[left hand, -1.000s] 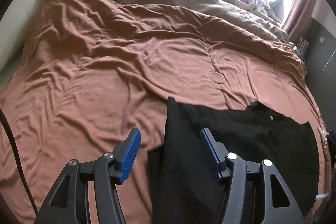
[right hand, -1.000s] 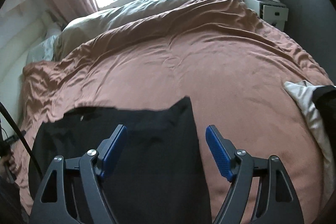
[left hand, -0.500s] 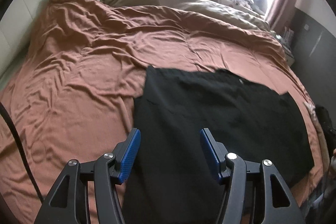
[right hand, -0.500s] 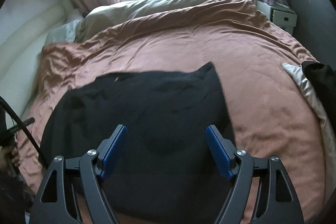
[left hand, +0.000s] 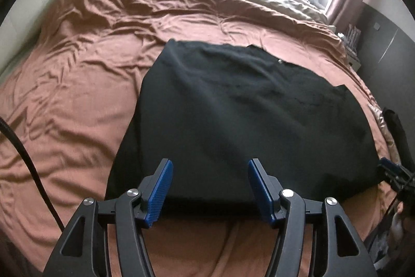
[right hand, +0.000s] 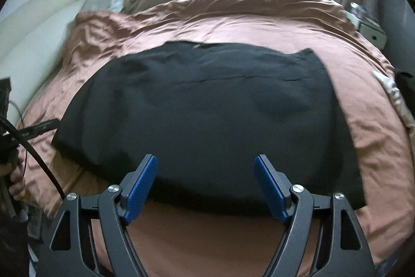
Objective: Fold large clothes
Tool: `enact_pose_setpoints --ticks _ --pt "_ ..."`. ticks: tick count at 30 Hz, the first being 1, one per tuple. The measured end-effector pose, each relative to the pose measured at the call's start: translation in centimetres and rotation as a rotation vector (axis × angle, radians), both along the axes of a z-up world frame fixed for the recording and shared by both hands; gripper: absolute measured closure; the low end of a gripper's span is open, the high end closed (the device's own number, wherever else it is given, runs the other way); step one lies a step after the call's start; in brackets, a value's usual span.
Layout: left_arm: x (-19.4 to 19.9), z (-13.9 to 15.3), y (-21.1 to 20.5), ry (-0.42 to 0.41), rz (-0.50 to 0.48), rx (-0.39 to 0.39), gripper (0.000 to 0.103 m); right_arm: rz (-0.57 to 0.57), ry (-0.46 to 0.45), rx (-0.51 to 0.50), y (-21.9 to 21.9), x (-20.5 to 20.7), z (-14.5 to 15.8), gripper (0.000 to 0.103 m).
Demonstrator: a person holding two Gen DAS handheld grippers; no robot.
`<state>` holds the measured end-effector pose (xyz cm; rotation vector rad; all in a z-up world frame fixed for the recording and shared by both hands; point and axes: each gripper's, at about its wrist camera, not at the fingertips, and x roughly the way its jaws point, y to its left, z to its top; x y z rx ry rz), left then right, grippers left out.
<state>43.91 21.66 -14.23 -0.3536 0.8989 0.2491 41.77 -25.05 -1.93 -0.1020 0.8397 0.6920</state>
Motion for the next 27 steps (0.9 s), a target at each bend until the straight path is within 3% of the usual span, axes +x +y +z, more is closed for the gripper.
enact_pose_setpoints --ticks 4,11,16,20,24,27 --pt "-1.0 -2.0 1.6 0.043 0.053 -0.045 0.041 0.083 0.002 -0.041 4.0 -0.4 -0.9 0.058" --pt "-4.7 -3.3 6.0 0.044 0.221 -0.131 0.041 0.092 0.030 -0.118 8.1 2.1 -3.5 0.062" --pt "-6.9 -4.8 9.2 0.049 0.322 -0.266 0.041 0.079 0.030 -0.153 8.8 3.9 -4.1 0.065" --pt "-7.0 -5.6 10.1 0.025 0.332 -0.362 0.041 0.069 0.045 -0.167 9.9 4.3 -5.2 0.066" --pt "-6.4 -7.1 10.9 0.010 0.362 -0.510 0.041 0.052 0.049 -0.165 10.4 3.7 -5.9 0.069" --pt "-6.1 -7.1 11.2 -0.011 0.383 -0.531 0.041 0.047 0.057 -0.158 10.2 3.7 -6.1 0.070"
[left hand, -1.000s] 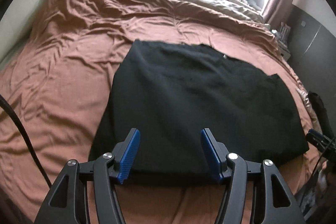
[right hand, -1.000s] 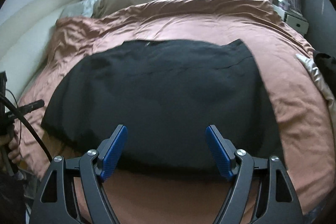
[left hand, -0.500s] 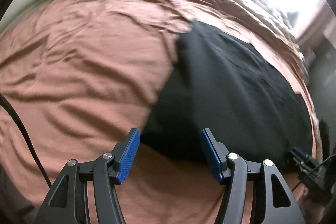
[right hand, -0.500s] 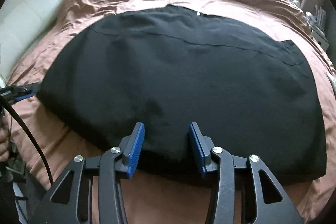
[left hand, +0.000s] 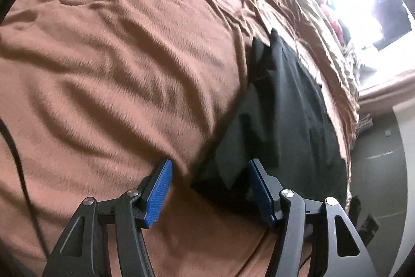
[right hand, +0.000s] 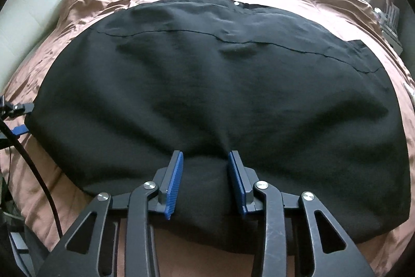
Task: Fold large clothes
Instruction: 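Grasp the jacket hem with both grippers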
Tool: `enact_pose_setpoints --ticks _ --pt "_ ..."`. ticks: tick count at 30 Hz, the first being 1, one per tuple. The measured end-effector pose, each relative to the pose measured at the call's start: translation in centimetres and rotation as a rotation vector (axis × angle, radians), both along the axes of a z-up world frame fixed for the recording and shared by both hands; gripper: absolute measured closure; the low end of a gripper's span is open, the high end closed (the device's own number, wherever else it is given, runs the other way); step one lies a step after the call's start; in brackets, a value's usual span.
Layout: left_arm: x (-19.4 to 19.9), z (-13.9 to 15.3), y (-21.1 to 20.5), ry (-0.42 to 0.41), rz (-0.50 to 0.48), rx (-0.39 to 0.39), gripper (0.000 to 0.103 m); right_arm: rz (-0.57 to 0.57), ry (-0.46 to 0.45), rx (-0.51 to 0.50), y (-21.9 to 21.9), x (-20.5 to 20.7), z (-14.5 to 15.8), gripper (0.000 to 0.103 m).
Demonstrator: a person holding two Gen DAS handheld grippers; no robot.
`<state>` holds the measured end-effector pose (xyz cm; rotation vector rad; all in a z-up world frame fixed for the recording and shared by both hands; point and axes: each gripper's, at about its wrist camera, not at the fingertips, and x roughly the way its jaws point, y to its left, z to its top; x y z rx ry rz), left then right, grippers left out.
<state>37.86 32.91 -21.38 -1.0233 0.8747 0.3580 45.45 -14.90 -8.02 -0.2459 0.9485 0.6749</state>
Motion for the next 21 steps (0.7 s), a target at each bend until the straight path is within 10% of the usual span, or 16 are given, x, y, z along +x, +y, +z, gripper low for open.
enact_pose_setpoints --ticks 21 --pt "0.8 -0.6 -0.3 -0.030 0.032 -0.051 0.074 -0.061 0.067 -0.025 5.6 9.2 0.4 0.090"
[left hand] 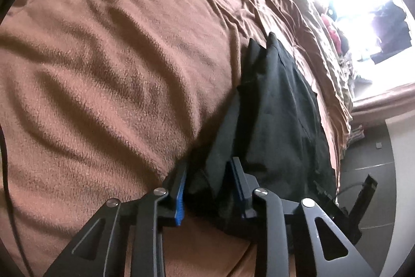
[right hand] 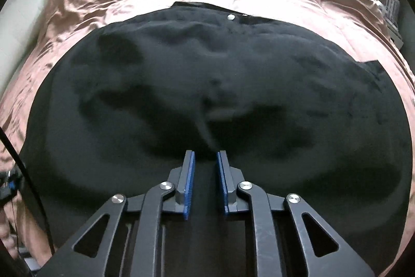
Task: Fold large clothes
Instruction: 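Grasp the jacket hem with both grippers, then lift the hem with both grippers and fold it toward the collar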
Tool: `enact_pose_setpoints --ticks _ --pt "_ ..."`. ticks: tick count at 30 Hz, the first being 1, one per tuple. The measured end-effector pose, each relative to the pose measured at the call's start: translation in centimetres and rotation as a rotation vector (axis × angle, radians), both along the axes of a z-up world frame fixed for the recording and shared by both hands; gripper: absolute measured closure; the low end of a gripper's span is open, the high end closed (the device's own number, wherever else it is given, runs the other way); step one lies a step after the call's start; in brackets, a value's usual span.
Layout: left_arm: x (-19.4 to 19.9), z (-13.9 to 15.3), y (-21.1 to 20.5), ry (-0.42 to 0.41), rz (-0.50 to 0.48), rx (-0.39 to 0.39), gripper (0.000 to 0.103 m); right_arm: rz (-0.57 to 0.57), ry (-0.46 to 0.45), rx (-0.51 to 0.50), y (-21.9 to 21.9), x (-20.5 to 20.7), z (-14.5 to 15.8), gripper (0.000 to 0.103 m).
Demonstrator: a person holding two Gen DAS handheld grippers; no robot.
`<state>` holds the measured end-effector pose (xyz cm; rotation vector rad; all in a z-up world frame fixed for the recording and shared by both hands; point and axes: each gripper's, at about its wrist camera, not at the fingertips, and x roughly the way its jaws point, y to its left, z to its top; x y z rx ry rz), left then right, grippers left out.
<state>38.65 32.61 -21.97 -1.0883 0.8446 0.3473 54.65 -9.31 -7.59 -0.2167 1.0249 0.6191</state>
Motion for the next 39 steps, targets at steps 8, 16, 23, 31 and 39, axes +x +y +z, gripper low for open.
enact_pose_setpoints --ticks 8,16,23,31,39 --pt "0.1 0.0 0.3 -0.024 0.020 -0.013 0.088 -0.063 0.029 0.018 2.4 5.1 -0.1 0.094" --pt "-1.0 4.1 -0.3 -0.198 0.009 0.034 0.094 -0.045 0.036 0.134 -0.8 3.4 2.1 0.092" --pt "0.0 9.5 -2.3 -0.323 -0.073 0.083 0.096 -0.040 0.083 0.241 -6.3 -0.4 2.6 0.092" --pt "2.6 14.9 -6.1 -0.441 -0.187 0.147 0.097 -0.054 0.076 0.318 -11.2 -4.9 1.4 0.092" --pt "5.4 18.3 -9.7 -0.522 -0.300 0.159 0.098 -0.035 0.150 0.336 -12.6 -6.6 -2.3 0.092"
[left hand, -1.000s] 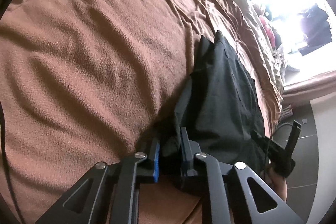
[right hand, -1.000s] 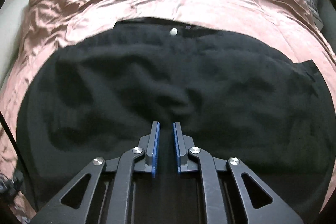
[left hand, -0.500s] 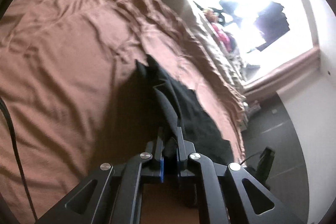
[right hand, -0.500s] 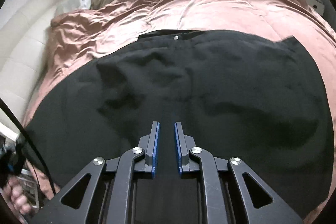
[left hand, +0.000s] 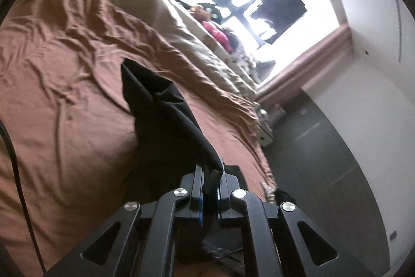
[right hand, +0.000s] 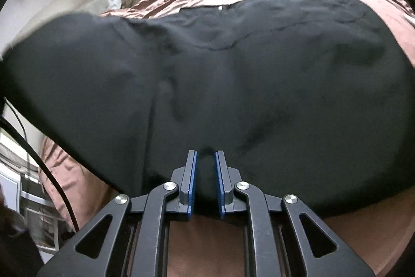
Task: Fold large clothes
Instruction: 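Lift the hem with both grippers and fold it toward the collar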
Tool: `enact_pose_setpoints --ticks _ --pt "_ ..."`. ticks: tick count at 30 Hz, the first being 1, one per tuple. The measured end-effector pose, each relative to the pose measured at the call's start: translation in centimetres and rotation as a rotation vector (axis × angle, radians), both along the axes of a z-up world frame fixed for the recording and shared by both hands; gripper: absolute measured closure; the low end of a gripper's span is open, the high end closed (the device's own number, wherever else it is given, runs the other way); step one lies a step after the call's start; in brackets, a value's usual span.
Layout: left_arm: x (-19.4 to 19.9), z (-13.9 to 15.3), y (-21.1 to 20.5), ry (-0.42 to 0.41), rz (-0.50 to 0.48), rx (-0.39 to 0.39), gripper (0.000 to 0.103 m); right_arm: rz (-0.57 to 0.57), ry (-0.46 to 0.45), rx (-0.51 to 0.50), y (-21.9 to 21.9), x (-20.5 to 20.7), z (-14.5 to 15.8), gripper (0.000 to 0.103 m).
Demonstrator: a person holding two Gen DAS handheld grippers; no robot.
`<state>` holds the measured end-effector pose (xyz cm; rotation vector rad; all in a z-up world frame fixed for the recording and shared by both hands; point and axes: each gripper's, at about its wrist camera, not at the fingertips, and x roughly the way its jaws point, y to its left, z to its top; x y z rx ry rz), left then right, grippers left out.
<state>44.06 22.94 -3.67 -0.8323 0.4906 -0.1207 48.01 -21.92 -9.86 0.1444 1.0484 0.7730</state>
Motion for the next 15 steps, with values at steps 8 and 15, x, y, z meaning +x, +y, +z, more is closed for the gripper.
enact_pose_setpoints --ticks 8,15 --pt "3.2 2.8 -5.6 -0.030 -0.136 0.071 0.098 0.010 0.057 0.069 -1.5 1.5 -1.8 0.092" --pt "7.1 4.4 -11.3 -0.035 -0.259 0.110 0.098 -0.022 0.018 0.183 -6.7 1.4 0.2 0.092"
